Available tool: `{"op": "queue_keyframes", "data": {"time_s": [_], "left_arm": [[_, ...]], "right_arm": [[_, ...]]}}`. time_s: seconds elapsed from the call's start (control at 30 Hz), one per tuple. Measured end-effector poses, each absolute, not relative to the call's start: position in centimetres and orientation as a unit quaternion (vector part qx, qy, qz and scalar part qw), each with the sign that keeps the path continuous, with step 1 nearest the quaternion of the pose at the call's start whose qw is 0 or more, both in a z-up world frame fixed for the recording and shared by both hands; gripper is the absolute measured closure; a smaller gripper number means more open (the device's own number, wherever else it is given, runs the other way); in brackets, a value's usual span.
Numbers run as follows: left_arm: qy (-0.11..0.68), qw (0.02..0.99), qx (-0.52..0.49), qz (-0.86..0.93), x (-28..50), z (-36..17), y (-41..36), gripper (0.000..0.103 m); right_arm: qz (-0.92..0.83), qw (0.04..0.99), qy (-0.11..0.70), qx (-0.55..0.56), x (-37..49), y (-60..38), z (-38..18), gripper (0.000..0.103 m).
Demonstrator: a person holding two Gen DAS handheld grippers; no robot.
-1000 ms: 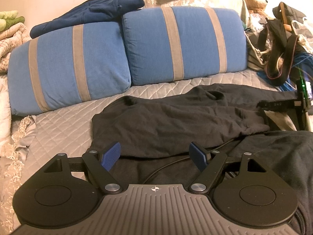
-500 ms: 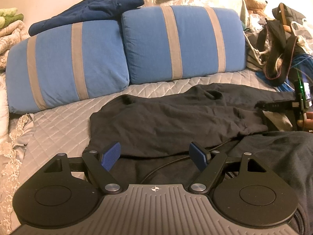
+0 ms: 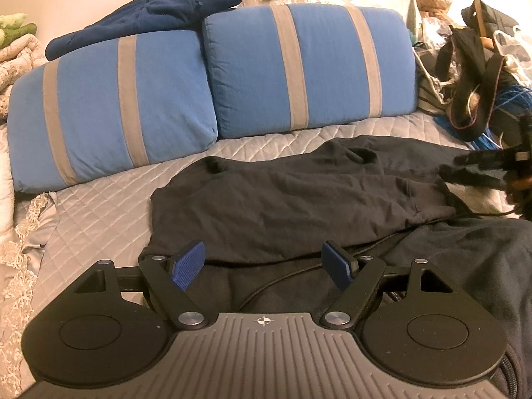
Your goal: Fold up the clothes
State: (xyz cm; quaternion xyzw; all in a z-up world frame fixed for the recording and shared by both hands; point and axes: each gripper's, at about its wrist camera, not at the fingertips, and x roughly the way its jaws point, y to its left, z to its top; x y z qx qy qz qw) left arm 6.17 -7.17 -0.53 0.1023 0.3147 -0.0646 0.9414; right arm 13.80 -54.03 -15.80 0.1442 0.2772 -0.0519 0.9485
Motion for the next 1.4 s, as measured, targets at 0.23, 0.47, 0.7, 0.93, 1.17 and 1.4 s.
{"op": "queue_keyframes", "data": {"time_s": [0.23, 0.47, 0.7, 0.93, 1.17, 1.4], "left_arm": [[0.317, 0.941, 0.096, -0.067, 6.3, -0.6, -7.0, 0.026], [0.320, 0.941, 0.080, -0.072, 6.3, -0.4, -6.5, 0.026], [0.328, 0.938, 0.080, -0.083, 6.5, -0.4, -6.5, 0.026], [0.307, 0.943, 0.096, -0.092, 5.9, -0.1, -7.0, 0.026], [0.308, 0.942, 0.098, -0.090, 6.0, -0.1, -7.2, 0.026], [0.310, 0.941, 0.101, -0.086, 6.1, -0.2, -7.3, 0.026]], "right_arm": [[-0.244, 0.953, 0.169, 0.061, 7.5, -55.4, -13.0, 0.000], [-0.315, 0.936, 0.133, 0.083, 2.5, -59.7, -14.4, 0.001], [-0.388, 0.911, 0.115, 0.082, 0.4, -62.8, -16.0, 0.024], [-0.428, 0.888, 0.109, 0.126, -0.3, -66.1, -17.2, 0.051], [-0.443, 0.881, 0.106, 0.128, 0.3, -68.0, -17.3, 0.071], [-0.434, 0.882, 0.107, 0.150, 0.3, -68.3, -16.4, 0.095]]}}
